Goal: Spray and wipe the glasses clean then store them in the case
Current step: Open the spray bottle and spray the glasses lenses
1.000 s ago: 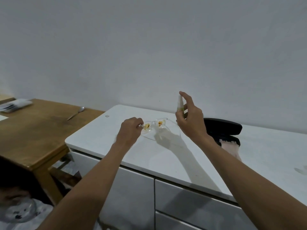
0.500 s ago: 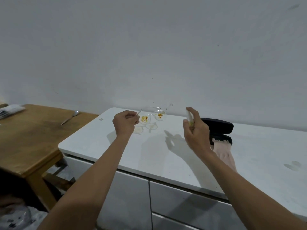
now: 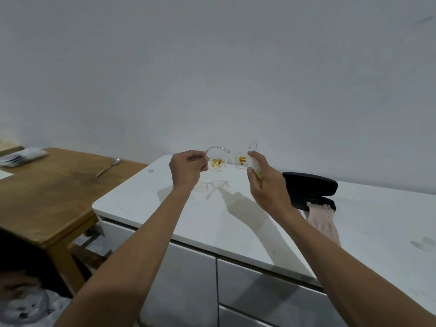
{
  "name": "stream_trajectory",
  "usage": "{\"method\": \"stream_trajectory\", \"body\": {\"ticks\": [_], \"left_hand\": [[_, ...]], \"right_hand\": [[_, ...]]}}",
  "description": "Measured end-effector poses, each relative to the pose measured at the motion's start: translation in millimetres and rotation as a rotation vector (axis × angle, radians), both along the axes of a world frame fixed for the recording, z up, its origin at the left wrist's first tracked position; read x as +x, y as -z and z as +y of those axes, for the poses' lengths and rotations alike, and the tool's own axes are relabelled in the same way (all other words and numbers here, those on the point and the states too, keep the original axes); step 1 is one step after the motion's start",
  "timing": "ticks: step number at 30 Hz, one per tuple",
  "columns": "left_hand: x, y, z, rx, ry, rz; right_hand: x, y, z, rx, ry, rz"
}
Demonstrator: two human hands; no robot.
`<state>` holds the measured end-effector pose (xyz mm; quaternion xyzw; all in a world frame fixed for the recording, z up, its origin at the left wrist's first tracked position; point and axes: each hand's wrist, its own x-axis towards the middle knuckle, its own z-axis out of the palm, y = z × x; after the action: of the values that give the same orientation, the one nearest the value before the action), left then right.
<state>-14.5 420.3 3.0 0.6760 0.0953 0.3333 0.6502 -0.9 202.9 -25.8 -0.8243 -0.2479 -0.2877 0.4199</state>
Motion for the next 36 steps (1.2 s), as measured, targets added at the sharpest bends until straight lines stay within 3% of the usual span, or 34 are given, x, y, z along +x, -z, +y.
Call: {"method": "stream_trajectory", "body": {"ticks": [8, 36], "left_hand": [[0, -6, -4, -0.025, 0.042, -0.024], [-1, -11, -6, -0.074, 0.078, -0.025]], "right_hand": [[4, -2, 5, -0.083, 0.031, -0.045], [9, -3, 6, -0.025, 0.068, -0.139]]}}
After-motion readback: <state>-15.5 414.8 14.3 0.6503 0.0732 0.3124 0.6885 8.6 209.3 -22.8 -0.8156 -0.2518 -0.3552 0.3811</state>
